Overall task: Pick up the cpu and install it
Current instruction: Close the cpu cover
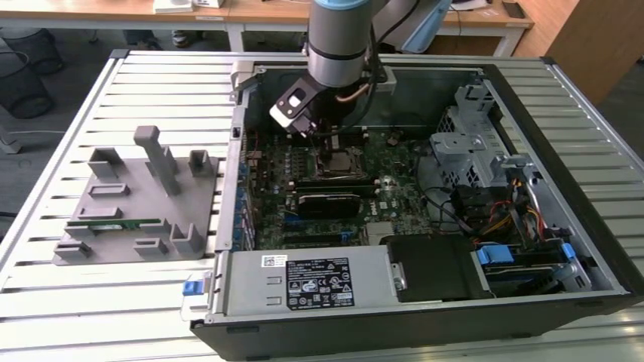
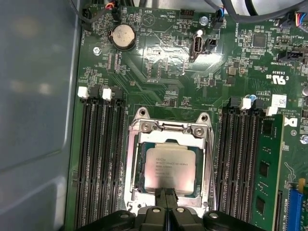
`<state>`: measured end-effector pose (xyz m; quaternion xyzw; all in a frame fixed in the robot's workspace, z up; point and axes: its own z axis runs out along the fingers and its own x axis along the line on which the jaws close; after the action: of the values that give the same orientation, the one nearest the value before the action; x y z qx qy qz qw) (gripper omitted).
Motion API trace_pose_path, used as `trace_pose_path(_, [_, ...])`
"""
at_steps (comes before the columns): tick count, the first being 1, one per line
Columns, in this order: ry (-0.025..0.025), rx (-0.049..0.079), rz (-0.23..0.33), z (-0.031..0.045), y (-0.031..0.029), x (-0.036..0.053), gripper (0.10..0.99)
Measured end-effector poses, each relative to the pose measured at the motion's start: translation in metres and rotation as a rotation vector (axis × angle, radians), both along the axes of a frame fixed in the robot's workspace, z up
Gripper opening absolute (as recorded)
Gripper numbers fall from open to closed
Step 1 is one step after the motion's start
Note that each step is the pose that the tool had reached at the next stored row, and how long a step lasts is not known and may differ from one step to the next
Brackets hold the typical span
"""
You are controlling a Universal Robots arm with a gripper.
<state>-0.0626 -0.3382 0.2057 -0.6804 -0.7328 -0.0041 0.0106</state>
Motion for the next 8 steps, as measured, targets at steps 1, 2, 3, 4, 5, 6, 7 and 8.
trace_pose_path(1, [0.0,0.0,0.0,-0.0006,0.0,0.0,0.106])
trace_pose_path(2, [0.0,0.0,0.0,-0.0013,0.0001,0.0,0.106])
trace_pose_path(3, [0.0,0.0,0.0,-0.0019,0.0001,0.0,0.106])
trace_pose_path(4, [0.0,0.0,0.0,-0.0024,0.0001,0.0,0.106])
trace_pose_path(5, [-0.0001,0.0,0.0,-0.0029,0.0001,0.0,0.106])
trace_pose_path(6, [0.0,0.0,0.0,-0.0031,0.0001,-0.0001,0.106])
trace_pose_path(7, [0.0001,0.0,0.0,-0.0033,0.0001,0.0,0.106])
trace_pose_path(8, [0.0001,0.0,0.0,-0.0033,0.0001,0.0,0.106])
